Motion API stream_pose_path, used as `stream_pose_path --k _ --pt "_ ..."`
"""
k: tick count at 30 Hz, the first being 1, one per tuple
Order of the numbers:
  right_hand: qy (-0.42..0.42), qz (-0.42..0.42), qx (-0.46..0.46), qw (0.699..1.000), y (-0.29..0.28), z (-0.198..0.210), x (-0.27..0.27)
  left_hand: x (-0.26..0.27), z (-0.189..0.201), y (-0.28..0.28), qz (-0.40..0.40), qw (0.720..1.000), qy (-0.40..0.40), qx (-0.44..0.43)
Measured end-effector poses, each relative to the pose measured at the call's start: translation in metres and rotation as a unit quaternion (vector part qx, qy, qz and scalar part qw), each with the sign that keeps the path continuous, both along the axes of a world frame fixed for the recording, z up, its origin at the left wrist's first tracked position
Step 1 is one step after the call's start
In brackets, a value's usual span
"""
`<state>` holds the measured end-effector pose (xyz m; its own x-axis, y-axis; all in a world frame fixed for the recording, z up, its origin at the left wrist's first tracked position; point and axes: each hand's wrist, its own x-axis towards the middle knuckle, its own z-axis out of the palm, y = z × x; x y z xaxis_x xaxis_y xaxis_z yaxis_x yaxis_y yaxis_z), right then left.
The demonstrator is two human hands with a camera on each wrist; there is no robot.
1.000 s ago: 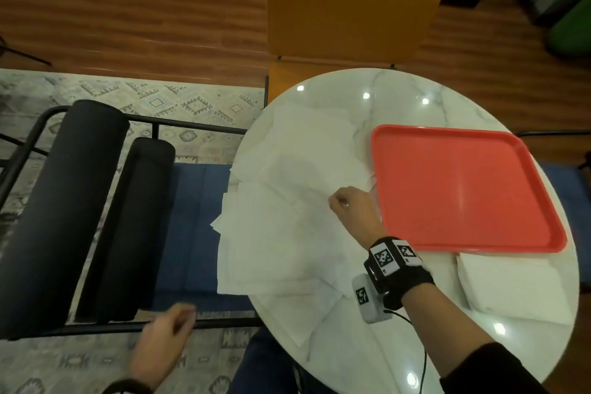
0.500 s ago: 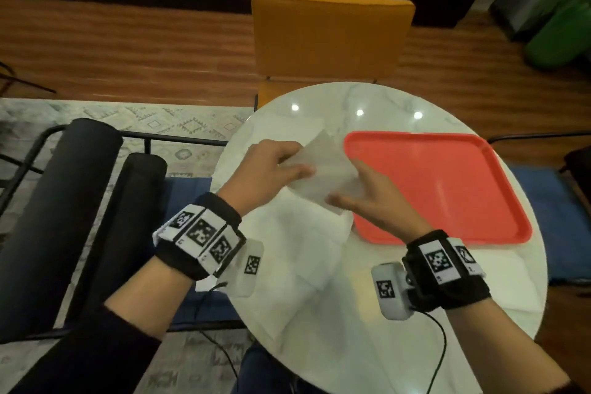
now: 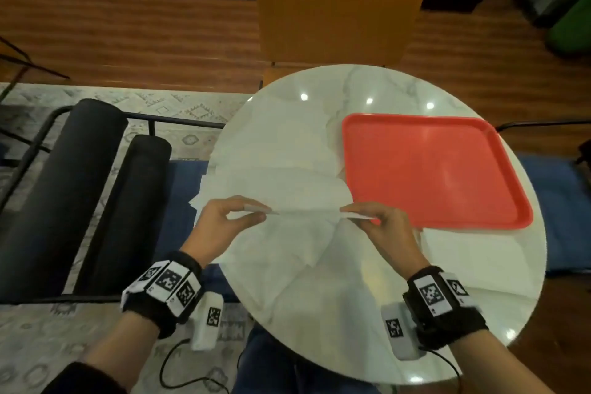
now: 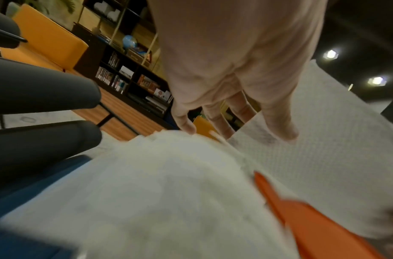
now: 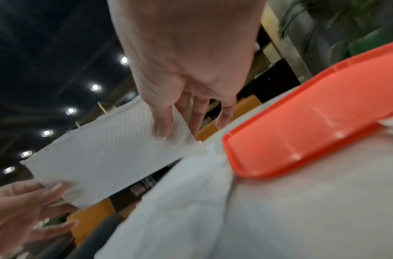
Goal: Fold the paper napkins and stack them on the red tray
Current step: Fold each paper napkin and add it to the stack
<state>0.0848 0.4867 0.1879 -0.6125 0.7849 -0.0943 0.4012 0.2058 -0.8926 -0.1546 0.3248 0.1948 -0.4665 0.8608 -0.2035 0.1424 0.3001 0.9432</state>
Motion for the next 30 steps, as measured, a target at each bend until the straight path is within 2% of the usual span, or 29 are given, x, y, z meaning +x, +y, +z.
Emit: stream_pose_path --k 4,8,12,16,18,22,24,27,28,30 --pt "-0.088 0.052 0.009 0.995 -0.022 -0.048 0.017 0.019 -0.053 -0.027 0.001 0.995 0.037 -0.094" --pt "-0.149 0.054 -0.029 0.987 -0.031 -0.068 0.028 0.028 -0.081 -0.04 0.003 0.985 0.055 -0.161" --pt "-0.162 0.035 -0.032 0.986 -0.019 -0.066 0.021 0.029 -0.085 -0.036 0.017 0.981 0.07 -0.178" --pt "-0.161 0.028 -0.038 0.986 0.0 -0.059 -0.005 0.022 -0.08 -0.02 0.051 0.983 0.044 -0.169" --pt "-0.194 0.04 -0.021 0.98 0.007 -0.058 -0.014 0.019 -0.078 -0.013 0.064 0.978 0.036 -0.194" --pt "-0.242 0.055 -0.03 0.968 0.006 -0.058 -0.016 0.021 -0.072 -0.011 0.028 0.961 0.053 -0.268" --pt "-0.256 0.045 0.004 0.966 0.0 -0.059 -0.011 0.025 -0.071 -0.018 0.038 0.951 0.116 -0.283" --pt "-0.257 0.022 0.149 0.955 -0.014 -0.061 -0.006 0.04 -0.069 -0.03 0.06 0.928 0.266 -0.255" --pt "-0.248 0.032 0.174 0.952 -0.023 -0.061 -0.01 0.047 -0.07 -0.032 0.046 0.926 0.295 -0.23" --pt "-0.251 0.118 0.18 0.944 -0.046 -0.065 -0.021 0.062 -0.076 -0.032 -0.039 0.916 0.346 -0.201"
